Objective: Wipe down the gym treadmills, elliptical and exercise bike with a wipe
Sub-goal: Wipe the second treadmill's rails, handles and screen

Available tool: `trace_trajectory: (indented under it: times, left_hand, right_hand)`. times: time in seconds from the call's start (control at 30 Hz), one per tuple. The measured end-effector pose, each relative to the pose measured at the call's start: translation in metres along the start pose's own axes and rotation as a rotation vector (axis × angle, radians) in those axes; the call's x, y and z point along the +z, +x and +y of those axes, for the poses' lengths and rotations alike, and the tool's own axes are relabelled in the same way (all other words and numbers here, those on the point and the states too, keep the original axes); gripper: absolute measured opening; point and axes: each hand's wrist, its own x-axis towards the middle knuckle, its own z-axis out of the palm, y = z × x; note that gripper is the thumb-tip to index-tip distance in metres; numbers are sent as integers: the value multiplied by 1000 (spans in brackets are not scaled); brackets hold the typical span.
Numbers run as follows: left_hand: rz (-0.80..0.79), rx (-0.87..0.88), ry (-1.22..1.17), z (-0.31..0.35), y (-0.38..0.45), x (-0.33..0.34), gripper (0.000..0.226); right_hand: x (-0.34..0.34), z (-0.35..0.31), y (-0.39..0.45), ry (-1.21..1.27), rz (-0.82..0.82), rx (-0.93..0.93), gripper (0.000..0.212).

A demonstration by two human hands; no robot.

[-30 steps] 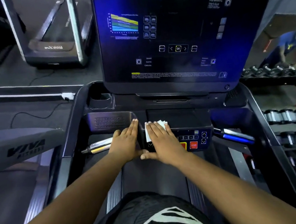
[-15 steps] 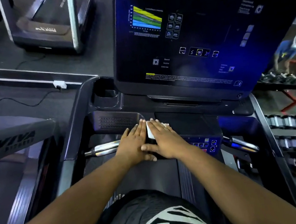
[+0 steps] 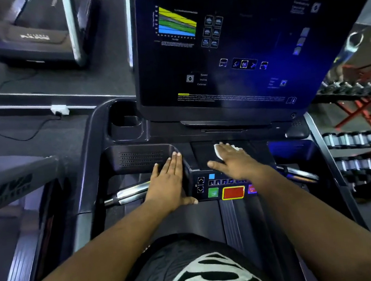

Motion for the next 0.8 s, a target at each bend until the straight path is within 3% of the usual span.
trace_trajectory:
  times: [0.17,0.27,0.4,0.5,0.67,0.8]
  left_hand:
    - [-11,8,-16,-2,2,1,146]
    - [-5,7,-22,-1,1,1,148]
    - [-1,-5,-15,0,1,0,149]
    - [-8,-5,-19,1,0,-1,150]
    - [3,-18,-33,2,0,-2,150]
    - [-4,-34,-24,4,-1,-3,152]
  right_hand:
    - [15,-63,-4,-42,41,-132,136]
    - [19,-43,-6,-56,81,-205,138]
    - [13,25,-13,-43,122,-9,145]
    - [11,18,-17,-1,114,81,144]
    - [28,-46,-23,-18,171,-162,128]
    - [34,0,-35,-36,218,-242,125]
